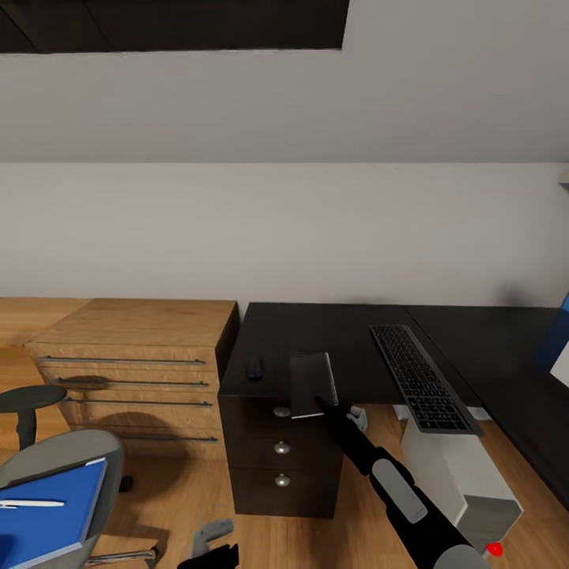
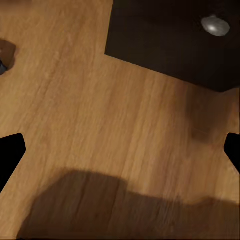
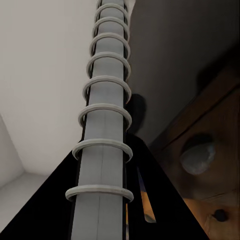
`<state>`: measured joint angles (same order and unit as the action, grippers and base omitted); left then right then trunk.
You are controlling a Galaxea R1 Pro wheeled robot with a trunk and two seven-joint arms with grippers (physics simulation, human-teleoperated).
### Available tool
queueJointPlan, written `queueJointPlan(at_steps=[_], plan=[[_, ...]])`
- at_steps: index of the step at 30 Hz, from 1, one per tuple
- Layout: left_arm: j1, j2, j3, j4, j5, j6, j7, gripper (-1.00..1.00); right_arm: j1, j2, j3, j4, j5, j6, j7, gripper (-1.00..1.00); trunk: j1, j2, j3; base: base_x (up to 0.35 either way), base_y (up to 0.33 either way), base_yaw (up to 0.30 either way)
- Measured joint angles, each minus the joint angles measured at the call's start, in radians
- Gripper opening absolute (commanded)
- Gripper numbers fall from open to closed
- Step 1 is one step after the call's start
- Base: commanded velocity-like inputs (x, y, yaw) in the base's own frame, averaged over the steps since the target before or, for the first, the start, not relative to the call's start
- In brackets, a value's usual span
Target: In the bedroom, organize the workspace by keeping the computer under the desk, ensuring the monitor is on the desk, placing the keyboard on the desk next to the monitor, placing the mouse on the desk next to the keyboard, moving the folder from the swivel chair onto the desk next to the mouse, stacking the notebook on top of the folder with the pen on top of the notebook, and positioning the swivel chair next to the desk.
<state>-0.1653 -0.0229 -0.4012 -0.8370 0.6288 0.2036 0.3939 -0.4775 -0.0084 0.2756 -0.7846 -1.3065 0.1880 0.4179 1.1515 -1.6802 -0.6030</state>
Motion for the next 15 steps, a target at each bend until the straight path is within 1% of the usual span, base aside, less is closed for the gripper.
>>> queueJointPlan(at_steps=[1,2,3,4,5,7,8,12,15], plan=[[0.000,0.002,0.007,-0.089,-0.002,0.080,0.001,1.00,0.000,0.000,0.000,0.000,0.001,0.000,0.000,-1.00,0.004,-0.007,-0.003,0.000,0.000,0.000],[0.000,0.002,0.012,-0.122,-0.002,0.104,0.001,1.00,0.001,0.000,0.000,0.001,0.001,0.000,0.000,-1.00,0.008,-0.014,-0.006,0.000,0.000,0.000],[0.000,0.003,0.025,-0.170,-0.003,0.137,0.002,1.00,0.001,0.000,0.000,0.001,0.001,0.000,0.000,-1.00,0.012,-0.021,-0.009,0.000,0.000,0.000],[0.000,0.003,0.034,-0.190,-0.003,0.150,0.002,1.00,0.001,0.000,0.000,0.001,0.001,0.000,0.000,-1.00,0.015,-0.028,-0.013,0.000,0.000,0.000],[0.000,0.004,0.054,-0.219,-0.004,0.168,0.002,1.00,0.000,0.000,0.000,0.001,0.002,0.000,0.000,-1.00,0.019,-0.035,-0.016,0.000,0.000,0.000],[0.000,0.004,0.074,-0.241,-0.005,0.180,0.002,1.00,0.000,0.000,0.000,0.001,0.002,0.000,0.000,-1.00,0.027,-0.049,-0.022,0.000,0.000,0.000],[0.000,0.004,0.092,-0.262,-0.006,0.188,0.002,1.00,0.000,0.000,-0.001,0.001,0.002,0.000,0.000,-1.00,0.031,-0.056,-0.025,0.000,0.000,0.000],[0.000,0.005,0.125,-0.324,-0.009,0.197,0.003,1.00,0.000,-0.004,-0.003,0.001,0.003,0.000,0.000,-1.00,0.046,-0.084,-0.038,0.000,0.000,0.000],[0.000,0.007,0.169,-0.371,-0.009,0.201,0.010,1.00,0.000,-0.012,-0.004,0.001,0.003,0.000,0.000,-1.00,0.058,-0.105,-0.047,0.000,0.000,0.000]])
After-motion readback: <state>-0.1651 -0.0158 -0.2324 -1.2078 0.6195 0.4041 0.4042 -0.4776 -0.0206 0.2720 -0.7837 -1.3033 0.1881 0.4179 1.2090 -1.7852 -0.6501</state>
